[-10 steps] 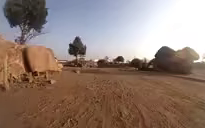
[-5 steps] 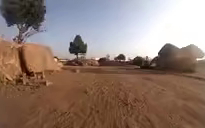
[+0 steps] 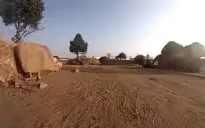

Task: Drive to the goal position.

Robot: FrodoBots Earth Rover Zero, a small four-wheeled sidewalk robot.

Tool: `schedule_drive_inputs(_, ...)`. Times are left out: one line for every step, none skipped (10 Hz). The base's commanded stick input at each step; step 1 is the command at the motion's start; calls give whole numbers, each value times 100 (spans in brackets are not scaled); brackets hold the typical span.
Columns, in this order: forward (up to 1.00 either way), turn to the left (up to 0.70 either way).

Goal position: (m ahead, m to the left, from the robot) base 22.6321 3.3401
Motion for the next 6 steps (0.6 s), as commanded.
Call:
schedule_drive_inputs(70,0)
schedule_drive_inputs(70,0)
schedule_drive_inputs(70,0)
schedule_drive_inputs(70,0)
schedule_drive_inputs(70,0)
schedule_drive_inputs(70,0)
